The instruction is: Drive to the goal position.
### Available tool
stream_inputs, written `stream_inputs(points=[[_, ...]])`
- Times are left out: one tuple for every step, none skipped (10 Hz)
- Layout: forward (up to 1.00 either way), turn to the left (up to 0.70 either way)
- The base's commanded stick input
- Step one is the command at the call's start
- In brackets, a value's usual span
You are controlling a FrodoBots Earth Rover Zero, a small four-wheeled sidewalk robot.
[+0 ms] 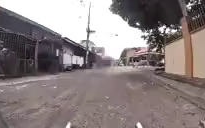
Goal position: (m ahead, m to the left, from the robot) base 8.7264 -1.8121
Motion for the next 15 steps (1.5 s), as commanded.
stream_inputs(points=[[0.70, -0.14], [0.70, -0.14], [0.70, -0.14], [0.70, -0.14], [0.70, -0.14], [0.70, -0.14], [0.70, -0.14], [0.70, -0.14], [0.70, -0.14], [0.70, -0.14], [0.70, -0.14], [0.70, -0.14], [0.70, -0.05], [0.70, 0.00], [0.70, 0.00]])
